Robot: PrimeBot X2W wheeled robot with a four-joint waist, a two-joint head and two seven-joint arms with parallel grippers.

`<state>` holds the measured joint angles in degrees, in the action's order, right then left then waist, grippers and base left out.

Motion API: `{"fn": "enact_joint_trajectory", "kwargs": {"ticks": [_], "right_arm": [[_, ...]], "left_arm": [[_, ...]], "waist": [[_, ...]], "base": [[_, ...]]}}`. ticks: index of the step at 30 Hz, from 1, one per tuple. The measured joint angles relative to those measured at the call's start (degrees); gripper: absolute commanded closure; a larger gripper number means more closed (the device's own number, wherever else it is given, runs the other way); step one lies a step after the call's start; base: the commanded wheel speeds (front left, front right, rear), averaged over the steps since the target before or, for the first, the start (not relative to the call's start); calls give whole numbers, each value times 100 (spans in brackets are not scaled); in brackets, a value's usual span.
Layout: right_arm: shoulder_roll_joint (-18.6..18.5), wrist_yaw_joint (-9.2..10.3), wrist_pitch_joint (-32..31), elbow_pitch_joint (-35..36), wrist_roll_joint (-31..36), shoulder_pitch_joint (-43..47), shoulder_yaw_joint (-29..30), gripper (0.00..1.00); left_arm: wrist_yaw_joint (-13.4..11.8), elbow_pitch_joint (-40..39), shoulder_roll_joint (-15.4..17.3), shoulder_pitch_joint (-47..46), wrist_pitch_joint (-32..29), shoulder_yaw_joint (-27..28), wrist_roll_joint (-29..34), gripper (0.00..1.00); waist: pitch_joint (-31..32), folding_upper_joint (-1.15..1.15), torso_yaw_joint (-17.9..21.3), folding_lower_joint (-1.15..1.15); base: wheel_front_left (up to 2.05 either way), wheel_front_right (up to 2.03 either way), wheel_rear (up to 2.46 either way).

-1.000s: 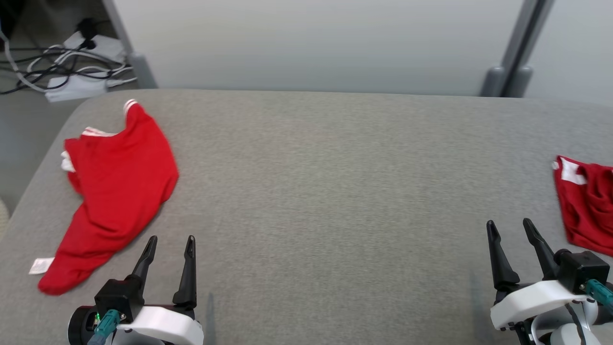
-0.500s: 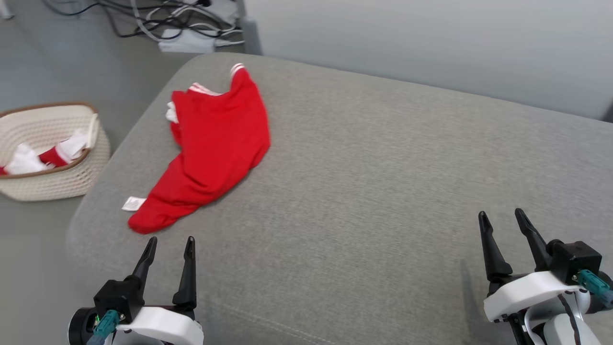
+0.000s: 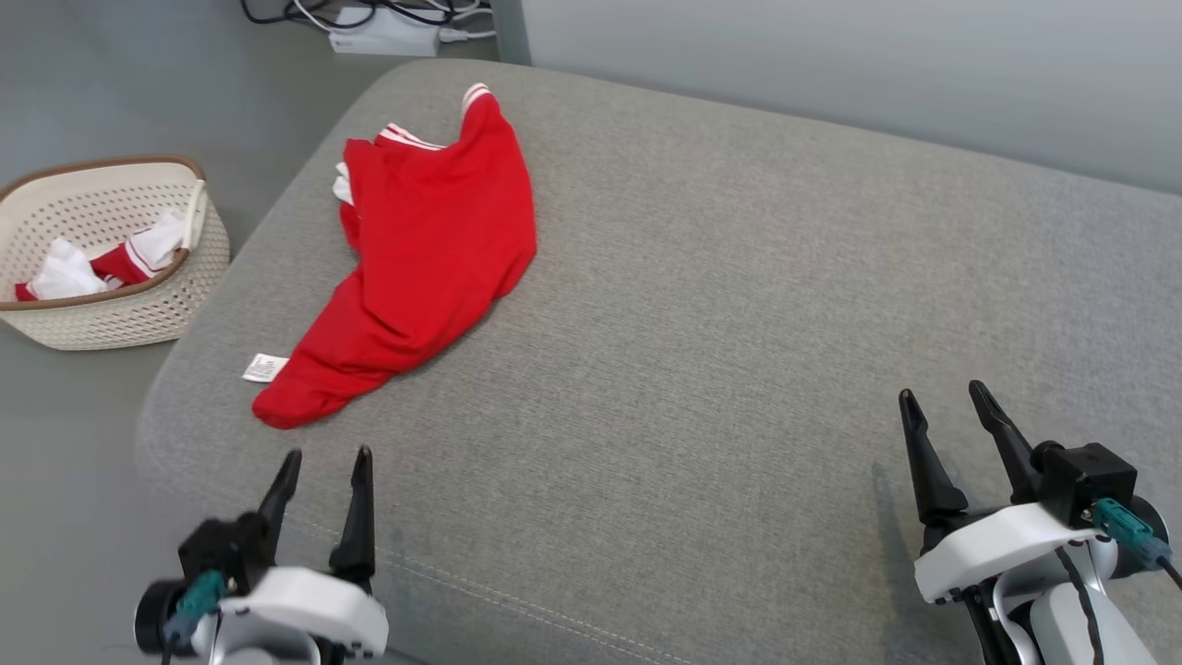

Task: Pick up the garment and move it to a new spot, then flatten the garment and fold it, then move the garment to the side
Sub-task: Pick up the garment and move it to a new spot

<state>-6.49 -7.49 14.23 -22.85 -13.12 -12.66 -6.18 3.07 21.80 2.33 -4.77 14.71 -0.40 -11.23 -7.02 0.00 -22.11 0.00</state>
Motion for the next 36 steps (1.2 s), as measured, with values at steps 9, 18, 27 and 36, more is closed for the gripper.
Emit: {"fn": "enact_joint_trajectory", "kwargs": {"ticks": [9, 18, 27, 36], "right_arm": [[-83, -1, 0, 4, -2, -260, -136, 0], [-85, 0, 0, 5, -3, -595, -350, 0], [-90, 0, 0, -16, -5, -896, -516, 0], [-87, 0, 0, -15, -7, -1074, -560, 0]], "left_arm": [[352, 1337, 382, -1673, -7, 47, -201, 0], [402, 2627, 1135, -3528, -809, -608, -1200, 0], [420, 3072, 2084, -4403, -1784, -1138, -2428, 0], [443, 3867, 2401, -4940, -2081, -1225, -2710, 0]], "waist": [[-385, 0, 389, 0], [-859, 0, 859, 0], [-1329, 0, 1272, 0], [-1650, 0, 1574, 0]], "base": [[0, 0, 0], [0, 0, 0], [0, 0, 0], [0, 0, 0]]}}
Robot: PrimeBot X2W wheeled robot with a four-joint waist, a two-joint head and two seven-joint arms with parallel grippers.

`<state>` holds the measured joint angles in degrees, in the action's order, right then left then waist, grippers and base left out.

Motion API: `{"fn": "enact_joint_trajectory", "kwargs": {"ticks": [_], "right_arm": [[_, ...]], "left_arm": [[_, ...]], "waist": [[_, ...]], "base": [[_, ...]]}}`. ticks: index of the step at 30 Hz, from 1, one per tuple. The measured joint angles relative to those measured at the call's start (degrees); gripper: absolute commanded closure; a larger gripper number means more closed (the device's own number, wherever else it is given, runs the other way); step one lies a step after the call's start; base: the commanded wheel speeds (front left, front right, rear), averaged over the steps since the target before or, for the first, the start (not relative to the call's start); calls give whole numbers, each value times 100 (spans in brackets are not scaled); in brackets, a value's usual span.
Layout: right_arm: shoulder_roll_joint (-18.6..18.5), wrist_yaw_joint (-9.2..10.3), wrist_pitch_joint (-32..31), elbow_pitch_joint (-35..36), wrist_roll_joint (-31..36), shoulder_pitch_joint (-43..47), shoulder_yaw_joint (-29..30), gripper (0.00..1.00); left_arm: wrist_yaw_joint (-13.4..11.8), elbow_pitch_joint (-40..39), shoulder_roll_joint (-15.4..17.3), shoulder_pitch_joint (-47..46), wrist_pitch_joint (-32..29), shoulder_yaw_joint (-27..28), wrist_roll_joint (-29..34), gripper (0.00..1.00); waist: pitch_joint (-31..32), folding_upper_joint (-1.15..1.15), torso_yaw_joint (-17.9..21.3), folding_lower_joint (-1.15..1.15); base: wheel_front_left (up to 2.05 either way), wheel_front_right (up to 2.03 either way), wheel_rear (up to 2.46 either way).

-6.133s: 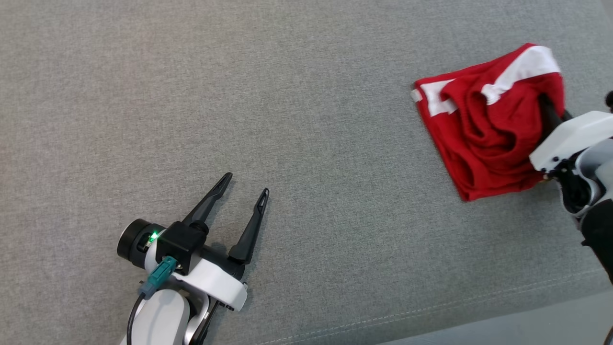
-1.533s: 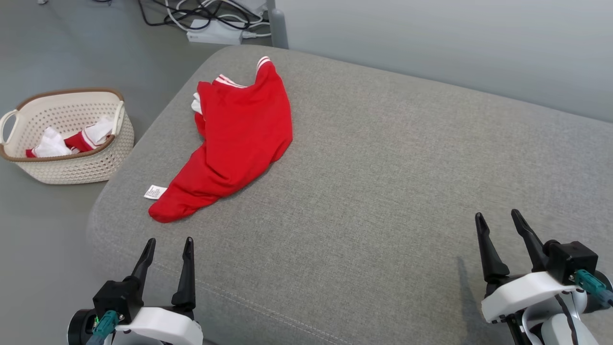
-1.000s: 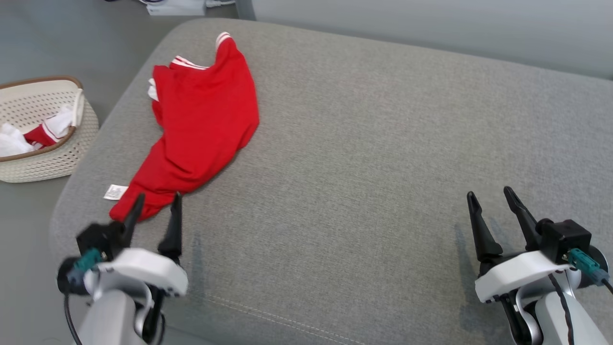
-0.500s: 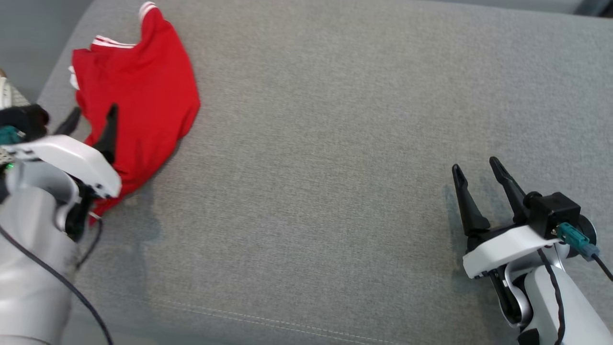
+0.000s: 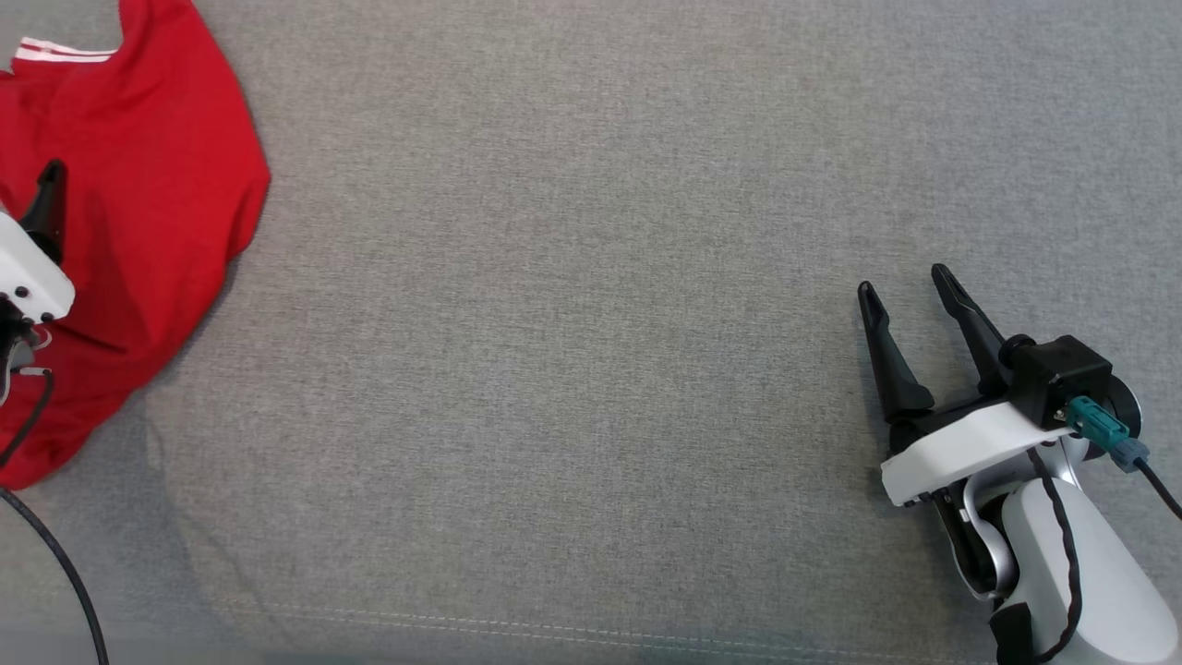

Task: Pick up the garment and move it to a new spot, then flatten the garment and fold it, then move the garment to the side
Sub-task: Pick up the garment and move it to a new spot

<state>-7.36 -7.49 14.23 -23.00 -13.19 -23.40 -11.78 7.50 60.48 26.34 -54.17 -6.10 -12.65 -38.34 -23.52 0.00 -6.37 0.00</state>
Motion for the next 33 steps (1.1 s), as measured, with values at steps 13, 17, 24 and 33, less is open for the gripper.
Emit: {"fn": "enact_joint_trajectory", "kwargs": {"ticks": [13, 17, 24, 33], "right_arm": [[8, 0, 0, 24, -3, -137, -26, 0], [11, 0, 0, 59, -4, -191, -22, 0], [16, 0, 1, 170, -4, -217, -10, 0], [31, 0, 2, 126, -5, -232, 22, 0]], "left_arm": [[-11, 789, 33, -253, -203, 12, -100, 0], [-78, 925, 44, -276, -270, -43, -63, 0], [-181, 1047, 35, -367, -270, -119, -42, 34], [-78, 728, -36, -409, 156, -300, -37, 100]], "waist": [[-243, 0, 257, 0], [-339, 0, 322, 0], [-458, 0, 373, 0], [-355, 0, 370, 0]], "base": [[0, 0, 0], [0, 0, 0], [0, 0, 0], [0, 0, 0]]}}
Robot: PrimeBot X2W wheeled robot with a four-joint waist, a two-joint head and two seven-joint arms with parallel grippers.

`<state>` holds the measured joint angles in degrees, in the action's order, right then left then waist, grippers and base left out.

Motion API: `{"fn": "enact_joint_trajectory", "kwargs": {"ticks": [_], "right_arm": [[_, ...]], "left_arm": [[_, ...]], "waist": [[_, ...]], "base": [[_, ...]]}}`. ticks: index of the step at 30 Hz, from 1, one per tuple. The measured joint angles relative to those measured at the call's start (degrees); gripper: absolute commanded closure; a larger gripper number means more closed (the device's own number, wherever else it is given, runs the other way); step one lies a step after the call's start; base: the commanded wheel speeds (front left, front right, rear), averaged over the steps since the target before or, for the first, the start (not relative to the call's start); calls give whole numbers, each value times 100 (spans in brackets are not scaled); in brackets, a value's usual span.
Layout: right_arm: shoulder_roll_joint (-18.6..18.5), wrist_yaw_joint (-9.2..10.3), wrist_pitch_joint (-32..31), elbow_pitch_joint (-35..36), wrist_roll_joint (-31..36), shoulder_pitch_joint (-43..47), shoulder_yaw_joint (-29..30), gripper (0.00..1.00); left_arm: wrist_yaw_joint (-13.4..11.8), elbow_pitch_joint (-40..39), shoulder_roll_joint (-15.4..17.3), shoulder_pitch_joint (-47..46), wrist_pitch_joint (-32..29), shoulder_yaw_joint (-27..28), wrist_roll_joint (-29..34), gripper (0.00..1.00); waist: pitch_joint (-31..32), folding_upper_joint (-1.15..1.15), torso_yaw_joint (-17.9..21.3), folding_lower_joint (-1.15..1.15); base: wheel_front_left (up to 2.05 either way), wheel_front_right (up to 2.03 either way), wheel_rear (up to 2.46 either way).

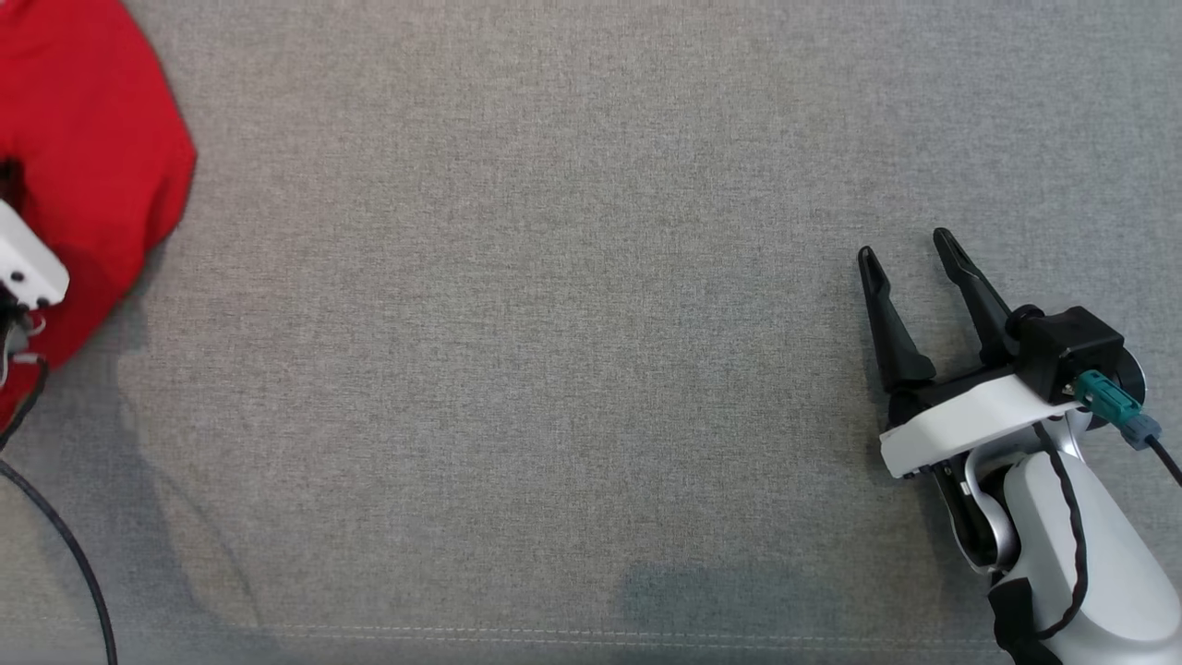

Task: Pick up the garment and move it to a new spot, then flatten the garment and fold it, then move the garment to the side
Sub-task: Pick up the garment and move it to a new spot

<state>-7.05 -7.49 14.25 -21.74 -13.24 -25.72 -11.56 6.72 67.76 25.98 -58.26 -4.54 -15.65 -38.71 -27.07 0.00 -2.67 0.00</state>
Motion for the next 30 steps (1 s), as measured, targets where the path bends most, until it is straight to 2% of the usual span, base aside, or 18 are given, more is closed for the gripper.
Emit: {"fn": "enact_joint_trajectory", "kwargs": {"ticks": [5, 14, 21, 30], "right_arm": [[27, -1, -1, -91, -2, 7, 18, 0], [99, 0, -1, -133, -62, 48, 26, 0], [133, 0, -1, -142, -91, 98, 125, 0], [148, 0, -1, -142, -96, 288, 205, 0]], "left_arm": [[34, -623, -118, -133, 414, -226, -11, 100], [35, -2294, -261, -125, 848, -1144, -202, 100], [35, -3221, -760, 288, 1098, -1860, -388, 100], [35, -3560, -1396, 1011, 1340, -2627, -445, 100]], "waist": [[152, 0, -14, 0], [424, 0, 40, 0], [602, 0, 197, 0], [853, 0, 491, 0]], "base": [[0, 0, 0], [0, 0, 0], [0, 0, 0], [0, 0, 0]]}}
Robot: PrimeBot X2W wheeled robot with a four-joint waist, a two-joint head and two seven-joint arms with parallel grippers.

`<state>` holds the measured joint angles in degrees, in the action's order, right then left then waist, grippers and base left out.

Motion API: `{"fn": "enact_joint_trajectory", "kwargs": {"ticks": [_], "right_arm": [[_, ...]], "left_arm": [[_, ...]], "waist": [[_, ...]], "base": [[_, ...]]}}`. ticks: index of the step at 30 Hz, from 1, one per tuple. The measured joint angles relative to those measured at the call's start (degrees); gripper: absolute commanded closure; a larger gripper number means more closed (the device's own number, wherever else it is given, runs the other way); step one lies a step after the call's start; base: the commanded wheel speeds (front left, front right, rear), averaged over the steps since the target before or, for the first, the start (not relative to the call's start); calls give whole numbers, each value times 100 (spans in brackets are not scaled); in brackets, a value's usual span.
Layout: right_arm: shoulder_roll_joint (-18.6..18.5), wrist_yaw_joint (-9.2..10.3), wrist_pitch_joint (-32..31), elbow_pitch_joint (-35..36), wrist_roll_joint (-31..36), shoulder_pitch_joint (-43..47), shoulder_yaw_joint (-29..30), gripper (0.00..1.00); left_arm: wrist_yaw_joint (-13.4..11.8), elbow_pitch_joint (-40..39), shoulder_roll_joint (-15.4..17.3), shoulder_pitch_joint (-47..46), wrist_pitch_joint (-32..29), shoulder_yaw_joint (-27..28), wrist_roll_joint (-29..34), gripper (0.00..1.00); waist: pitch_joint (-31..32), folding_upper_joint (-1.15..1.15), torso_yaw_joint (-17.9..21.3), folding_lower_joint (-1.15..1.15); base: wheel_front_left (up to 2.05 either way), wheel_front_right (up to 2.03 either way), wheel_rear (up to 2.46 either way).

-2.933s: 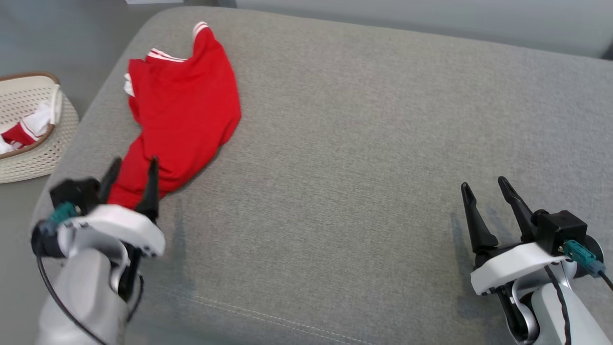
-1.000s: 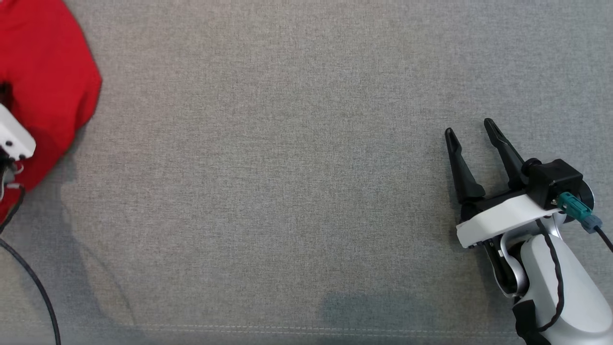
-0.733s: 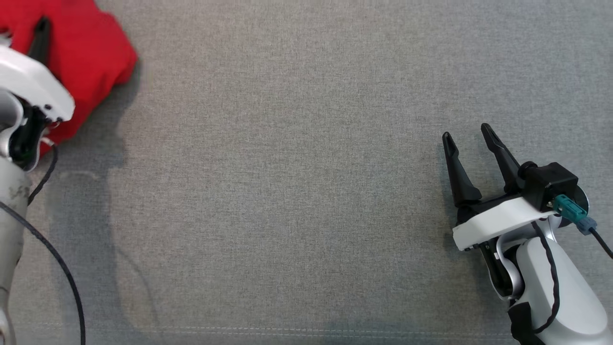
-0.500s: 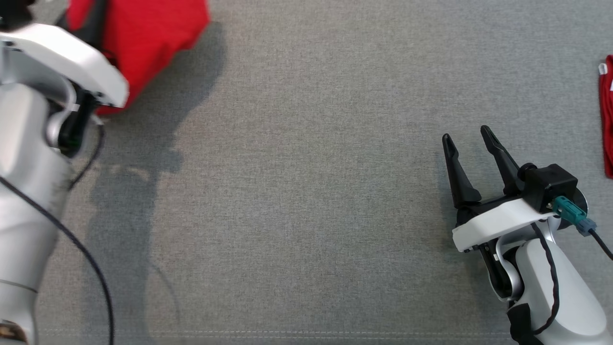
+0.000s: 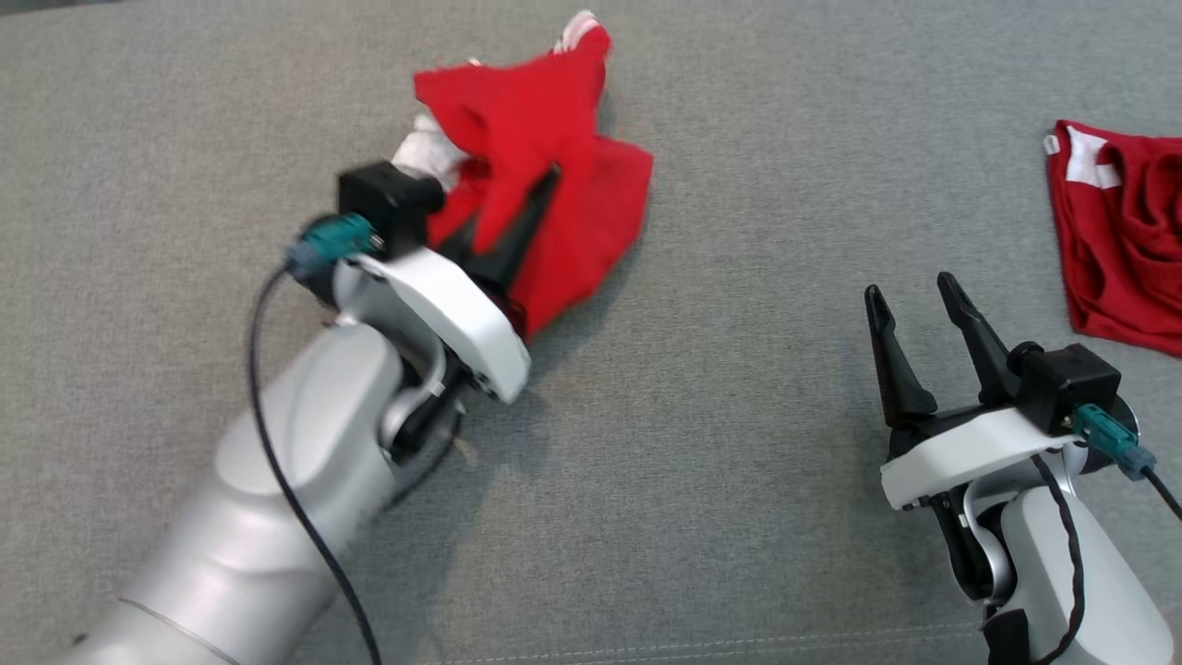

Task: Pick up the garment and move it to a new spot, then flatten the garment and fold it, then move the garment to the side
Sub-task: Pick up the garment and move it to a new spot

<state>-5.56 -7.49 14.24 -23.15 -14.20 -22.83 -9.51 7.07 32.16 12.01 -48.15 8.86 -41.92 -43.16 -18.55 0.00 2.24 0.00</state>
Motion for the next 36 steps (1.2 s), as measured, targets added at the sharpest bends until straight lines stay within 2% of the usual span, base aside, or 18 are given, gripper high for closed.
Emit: {"fn": "enact_joint_trajectory", "kwargs": {"ticks": [7, 13, 14, 15, 16, 24, 36], "right_arm": [[0, 0, 0, -8, -26, 119, 54, 0], [2, 0, 0, -11, -42, 140, 58, 0], [2, 0, 0, -12, -42, 141, 58, 0], [2, 0, 0, -12, -42, 141, 60, 0], [2, 0, 0, -13, -42, 142, 64, 0], [-5, 0, 0, -31, -44, 268, 135, 0], [-52, 0, 0, -68, -99, 405, 97, 0]], "left_arm": [[0, 31, -390, 430, 51, -659, -26, 100], [0, 670, -517, 571, 249, -994, 102, 98], [1, 786, -515, 571, 286, -998, 113, 66], [1, 878, -513, 572, 333, -990, 116, 17], [1, 951, -511, 572, 381, -973, 116, 0], [-8, 1135, -472, 843, 536, -658, 200, 0], [-168, 576, -298, 1723, 538, 509, 586, 0]], "waist": [[229, 0, 214, 0], [254, 0, 344, 0], [263, 0, 352, 0], [275, 0, 357, 0], [292, 0, 358, 0], [578, 0, 251, 0], [921, 0, 77, 0]], "base": [[0, 0, 0], [0, 0, 0], [0, 0, 0], [0, 0, 0], [0, 0, 0], [0, 0, 0], [0, 0, 0]]}}
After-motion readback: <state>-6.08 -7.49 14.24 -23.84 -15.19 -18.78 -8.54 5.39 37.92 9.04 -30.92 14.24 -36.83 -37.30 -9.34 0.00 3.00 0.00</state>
